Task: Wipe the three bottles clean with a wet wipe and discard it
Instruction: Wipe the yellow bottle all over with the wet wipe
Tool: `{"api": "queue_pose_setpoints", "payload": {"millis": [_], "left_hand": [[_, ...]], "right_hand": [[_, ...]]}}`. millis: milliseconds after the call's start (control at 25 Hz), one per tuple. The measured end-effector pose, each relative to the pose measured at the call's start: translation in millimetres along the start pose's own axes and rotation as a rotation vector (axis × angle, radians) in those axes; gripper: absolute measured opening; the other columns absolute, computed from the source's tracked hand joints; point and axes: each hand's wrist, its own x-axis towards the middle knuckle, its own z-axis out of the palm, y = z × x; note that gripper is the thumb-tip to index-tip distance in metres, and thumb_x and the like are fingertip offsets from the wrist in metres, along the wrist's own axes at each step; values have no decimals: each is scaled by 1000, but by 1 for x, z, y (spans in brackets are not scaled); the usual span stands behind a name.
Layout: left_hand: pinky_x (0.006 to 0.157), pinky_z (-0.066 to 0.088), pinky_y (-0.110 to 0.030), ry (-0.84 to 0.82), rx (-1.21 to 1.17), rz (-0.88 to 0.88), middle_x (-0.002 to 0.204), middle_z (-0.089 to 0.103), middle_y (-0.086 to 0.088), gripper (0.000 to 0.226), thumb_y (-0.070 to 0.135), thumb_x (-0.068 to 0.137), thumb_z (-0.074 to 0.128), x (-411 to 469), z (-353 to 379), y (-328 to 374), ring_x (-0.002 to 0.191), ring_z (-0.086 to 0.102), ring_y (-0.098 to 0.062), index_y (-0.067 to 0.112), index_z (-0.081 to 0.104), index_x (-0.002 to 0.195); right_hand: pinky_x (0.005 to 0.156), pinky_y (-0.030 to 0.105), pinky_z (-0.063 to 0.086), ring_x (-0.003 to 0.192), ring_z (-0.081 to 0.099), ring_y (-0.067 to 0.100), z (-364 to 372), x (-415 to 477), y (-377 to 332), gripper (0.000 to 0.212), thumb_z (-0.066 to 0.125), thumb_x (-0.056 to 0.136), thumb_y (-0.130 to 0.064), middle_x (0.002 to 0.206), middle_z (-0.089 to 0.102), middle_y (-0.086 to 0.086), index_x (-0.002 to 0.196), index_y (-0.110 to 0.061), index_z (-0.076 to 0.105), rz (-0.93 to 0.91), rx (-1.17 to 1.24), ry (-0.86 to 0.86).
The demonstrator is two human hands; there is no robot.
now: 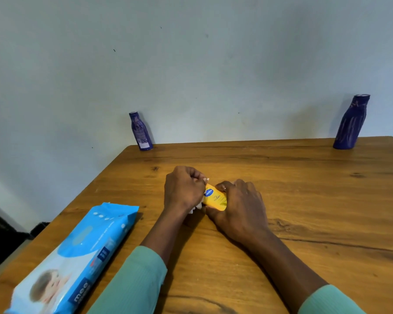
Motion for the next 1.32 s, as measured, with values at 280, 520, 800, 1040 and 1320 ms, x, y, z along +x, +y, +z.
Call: {"api": "queue_pose_setpoints", "payload": {"millis": [280,520,800,1040,1320], "left_hand": [[75,63,-33,-138,72,-52,86,79,7,10,23,88,79,20,-4,5,81,73,-9,18,82,80],[74,59,-33,-127,221,-38,102,79,-4,13,22,92,74,28,-4,1,88,71,-17,12,81,90],[72,55,-23,-71,272,170,98,79,4,13,19,96,71,-12,0,8,89,69,-8,21,83,102],[66,46,-7,-11,259,118,103,76,5,26,15,100,67,-23,-29,-19,80,65,-2,23,76,124],[78,56,-18,16,97,114,119,70,8,28,26,94,76,-52,-30,-38,96,65,0,30,73,121]], "right_hand": [[106,40,38,129,42,21,-1,0,-2,71,64,87,-67,139,51,-1,146,-30,50,-16,3,-16],[106,42,35,132,39,21,-1,1,-1,71,65,88,-66,141,49,-1,148,-31,48,-14,-3,-40],[106,42,36,130,41,24,0,0,0,65,68,86,-51,138,53,2,144,-28,52,-19,6,-11],[106,42,37,129,42,22,0,2,0,70,68,85,-65,136,52,-1,144,-32,51,6,12,-15],[108,41,37,131,42,21,-1,3,0,71,67,85,-68,138,52,-1,145,-32,51,31,0,-23]]}}
